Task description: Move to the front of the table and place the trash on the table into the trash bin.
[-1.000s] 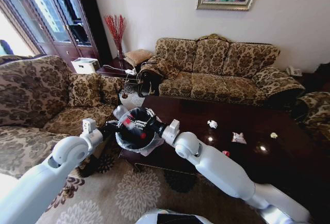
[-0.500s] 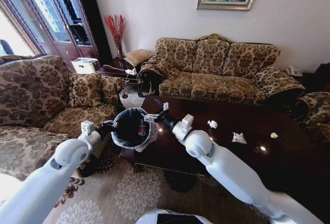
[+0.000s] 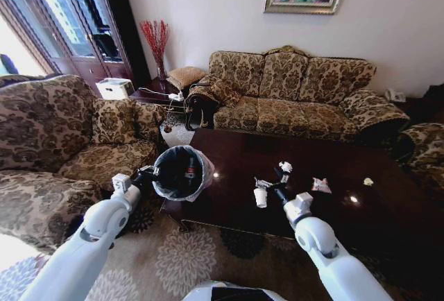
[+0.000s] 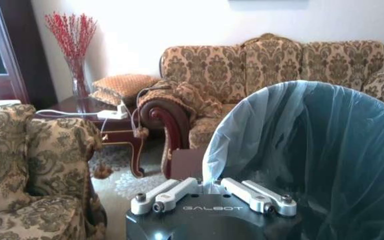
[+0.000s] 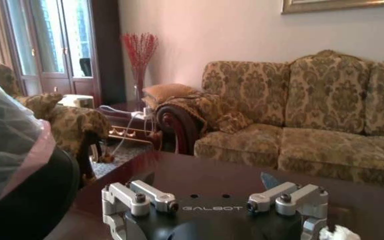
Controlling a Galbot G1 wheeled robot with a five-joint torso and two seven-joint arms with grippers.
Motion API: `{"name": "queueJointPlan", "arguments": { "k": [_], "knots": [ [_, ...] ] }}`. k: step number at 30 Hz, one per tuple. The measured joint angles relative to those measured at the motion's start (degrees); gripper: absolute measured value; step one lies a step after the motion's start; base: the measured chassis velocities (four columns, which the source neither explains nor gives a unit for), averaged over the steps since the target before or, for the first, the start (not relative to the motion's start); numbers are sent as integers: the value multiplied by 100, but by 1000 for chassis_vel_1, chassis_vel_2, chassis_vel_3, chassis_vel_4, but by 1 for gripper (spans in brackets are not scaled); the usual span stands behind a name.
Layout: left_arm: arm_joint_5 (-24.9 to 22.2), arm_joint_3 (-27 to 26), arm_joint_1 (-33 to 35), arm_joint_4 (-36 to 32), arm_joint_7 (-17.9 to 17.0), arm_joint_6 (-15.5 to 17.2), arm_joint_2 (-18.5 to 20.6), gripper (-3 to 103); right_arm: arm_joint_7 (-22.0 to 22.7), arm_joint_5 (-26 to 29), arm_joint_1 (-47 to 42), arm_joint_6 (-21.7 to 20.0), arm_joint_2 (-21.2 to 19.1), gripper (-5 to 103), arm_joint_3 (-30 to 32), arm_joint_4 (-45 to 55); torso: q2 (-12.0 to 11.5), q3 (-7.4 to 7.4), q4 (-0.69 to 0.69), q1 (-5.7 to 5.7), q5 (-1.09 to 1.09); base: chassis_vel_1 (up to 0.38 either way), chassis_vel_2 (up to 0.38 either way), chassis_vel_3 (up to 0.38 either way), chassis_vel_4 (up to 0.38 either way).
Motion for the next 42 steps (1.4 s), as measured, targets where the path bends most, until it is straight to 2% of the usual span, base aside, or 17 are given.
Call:
{"name": "queueJointPlan", "arguments": {
  "k": [10, 18, 23, 28, 30, 36, 38, 40, 42],
  "knots": [
    [138, -34, 148, -164, 5, 15, -56, 0, -72, -249, -54, 203, 362, 100, 3, -280, 0, 1, 3, 1, -2, -93, -103, 58, 54],
    [140, -29, 172, -234, 4, 32, -81, 0, -94, -514, -48, 422, 531, 100, -125, -572, 0, 1, -2, 2, -2, -277, -300, 172, 155],
    [101, -23, 174, -209, -87, -12, -193, 0, -237, -603, 197, 586, 636, 100, -611, -1176, 0, 2, -8, 2, 3, -287, -271, 123, 131],
    [181, -38, 80, -35, -271, -152, -155, 0, -701, -632, 427, 736, 838, 100, -972, -1751, 0, 2, 2, 2, 3, -47, -92, 34, 6],
    [187, -33, 27, 23, -304, -189, -116, 0, -804, -658, 467, 812, 892, 100, -1051, -1897, 0, 2, 2, 2, -4, 20, 30, 6, 5],
    [234, -41, -35, 157, -333, -277, -126, 0, -869, -656, 673, 846, 945, 100, -1356, -2149, 0, 1, 5, 1, -3, 76, 64, -7, -21],
    [246, -35, -41, 175, -334, -289, -138, 0, -869, -656, 735, 851, 969, 100, -1399, -2226, 0, 1, 4, 1, -5, 0, 0, 0, 0],
    [352, -40, -42, 225, -327, -375, -195, 0, -840, -581, 1091, 969, 1144, 100, -1576, -2689, 0, 1, -2, 1, 3, 0, 0, 0, 0],
    [370, -44, -42, 235, -327, -393, -200, 0, -809, -566, 1162, 988, 1188, 100, -1613, -2781, 0, 2, -2, 1, 5, 0, 0, 0, 0]
  ]
}}
